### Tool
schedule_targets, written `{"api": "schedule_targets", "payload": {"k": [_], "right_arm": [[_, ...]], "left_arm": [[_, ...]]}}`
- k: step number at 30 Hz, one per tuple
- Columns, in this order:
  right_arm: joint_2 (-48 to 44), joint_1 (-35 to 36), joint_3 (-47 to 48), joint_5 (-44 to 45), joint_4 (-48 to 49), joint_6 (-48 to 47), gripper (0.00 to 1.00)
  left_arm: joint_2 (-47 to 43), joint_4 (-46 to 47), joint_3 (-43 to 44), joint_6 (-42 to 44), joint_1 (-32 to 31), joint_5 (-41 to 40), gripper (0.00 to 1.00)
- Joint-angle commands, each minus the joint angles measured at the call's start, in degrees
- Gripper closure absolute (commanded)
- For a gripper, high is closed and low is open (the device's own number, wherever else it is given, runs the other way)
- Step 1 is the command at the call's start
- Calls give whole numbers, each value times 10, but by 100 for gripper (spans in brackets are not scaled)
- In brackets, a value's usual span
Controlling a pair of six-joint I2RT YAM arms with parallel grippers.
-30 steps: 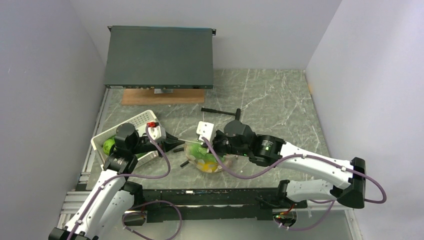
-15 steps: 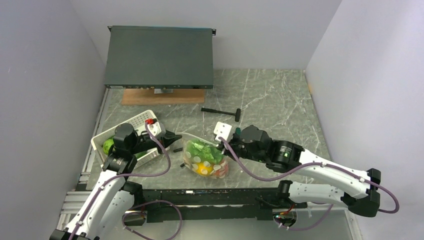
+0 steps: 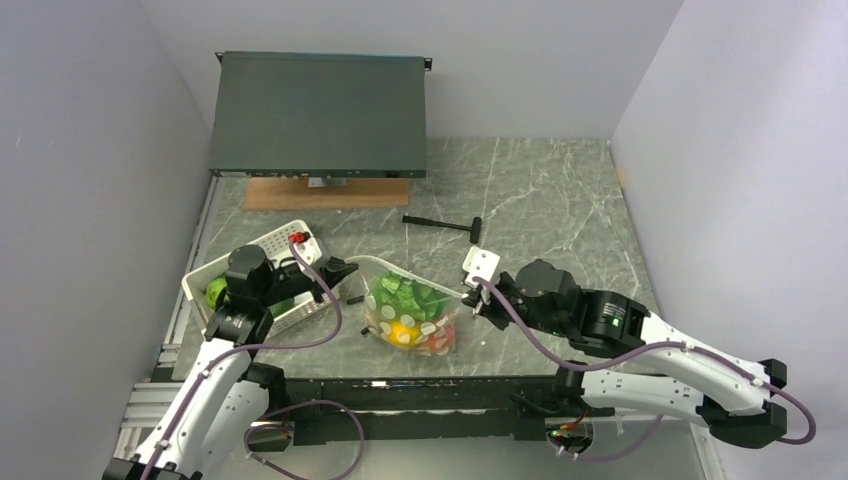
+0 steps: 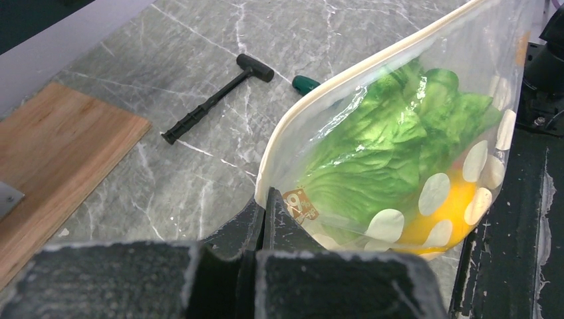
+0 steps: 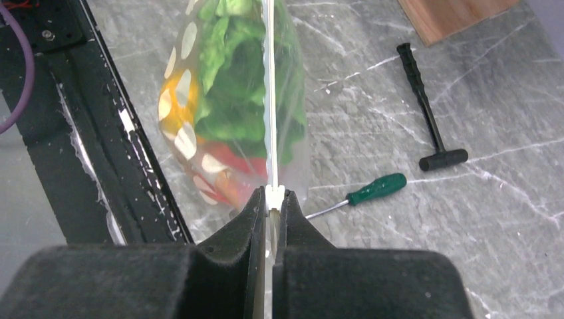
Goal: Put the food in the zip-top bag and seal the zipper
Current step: Zip the zipper food storage bag at the center of the board, then place the zipper food storage bag at the center of the board.
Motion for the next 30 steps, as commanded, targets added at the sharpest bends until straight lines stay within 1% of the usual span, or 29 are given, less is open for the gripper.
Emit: {"api": "schedule_targets", "payload": {"k": [1, 7, 15, 16, 17, 19, 20, 21, 22, 25, 26, 30], "right_arm": [[-40, -3, 17, 29, -61, 12, 100], [-55, -3, 30, 33, -90, 16, 100], [-49, -3, 26, 39, -80, 25, 100], [-44, -3, 27, 41, -81, 27, 95], [-39, -3, 28, 44, -82, 30, 83], [-32, -3, 32, 51, -80, 37, 52], [-26, -2, 35, 54, -75, 41, 43], [-19, -2, 41, 57, -67, 46, 36], [-10, -3, 49, 59, -56, 51, 30], [38, -3, 90, 69, -29, 75, 22], [58, -3, 105, 74, -20, 92, 20], [142, -11, 154, 10, 23, 98, 19]], "left_arm": [[1, 5, 6, 16, 17, -54, 100], [0, 6, 5, 15, 19, -50, 100], [3, 22, 2, 3, 19, -12, 100], [1, 25, 1, 3, 19, -9, 100], [-2, 27, -1, 0, 19, -8, 100], [-6, 36, -4, -4, 19, 2, 100], [-7, 41, -5, -6, 19, 8, 100], [-8, 44, -5, -7, 19, 14, 100], [-7, 48, -6, -10, 19, 20, 100], [-4, 54, -6, -15, 18, 34, 100], [-3, 55, -6, -17, 19, 39, 100], [-7, 59, -8, -20, 15, 50, 100]]}}
